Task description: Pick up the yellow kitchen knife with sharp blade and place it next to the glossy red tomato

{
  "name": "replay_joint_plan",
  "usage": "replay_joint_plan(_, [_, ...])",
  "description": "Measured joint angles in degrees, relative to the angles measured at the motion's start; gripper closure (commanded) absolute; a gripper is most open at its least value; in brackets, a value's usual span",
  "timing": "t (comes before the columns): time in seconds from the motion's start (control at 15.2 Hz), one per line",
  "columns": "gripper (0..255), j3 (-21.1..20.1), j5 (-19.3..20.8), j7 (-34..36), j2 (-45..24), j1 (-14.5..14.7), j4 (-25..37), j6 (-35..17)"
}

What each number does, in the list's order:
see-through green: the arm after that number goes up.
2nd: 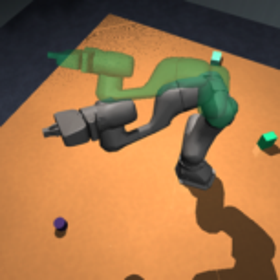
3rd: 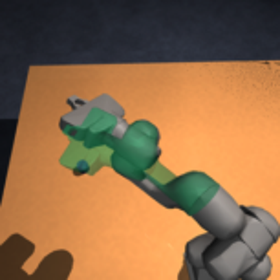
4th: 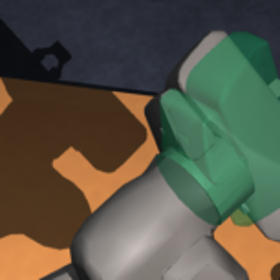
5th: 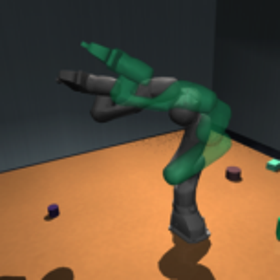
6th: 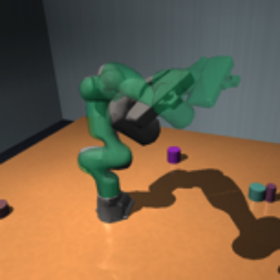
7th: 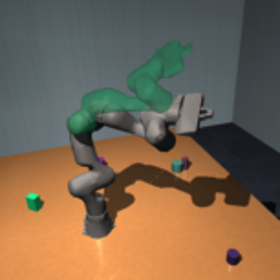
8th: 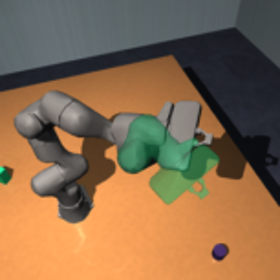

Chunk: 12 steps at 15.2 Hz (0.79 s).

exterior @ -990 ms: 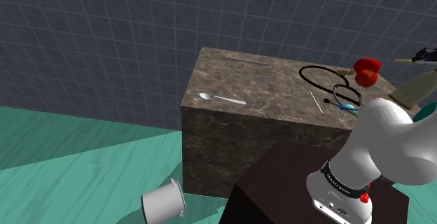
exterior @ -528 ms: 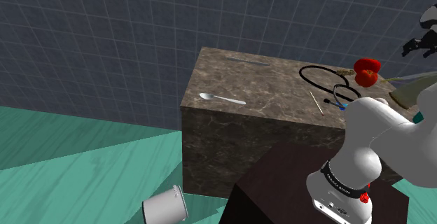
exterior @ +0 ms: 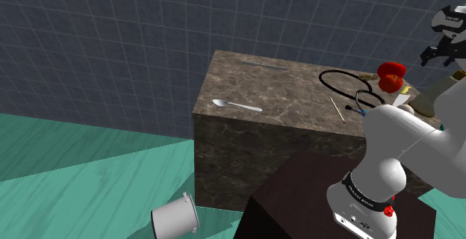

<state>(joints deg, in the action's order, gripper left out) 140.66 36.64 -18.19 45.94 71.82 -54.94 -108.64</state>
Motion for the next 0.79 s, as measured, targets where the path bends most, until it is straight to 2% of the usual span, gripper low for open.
replay_joint_plan(0.46, [0,0.1,0.2,0.1,0.4,0.0,-0.2,-0.5])
replay_joint_plan(0.53, [255,0.1,0.2,0.1,0.4,0.0,-0.2,-0.5])
replay_joint_plan(0.79, [255,0.1,0.2,0.1,0.4,0.0,-0.2,-0.5])
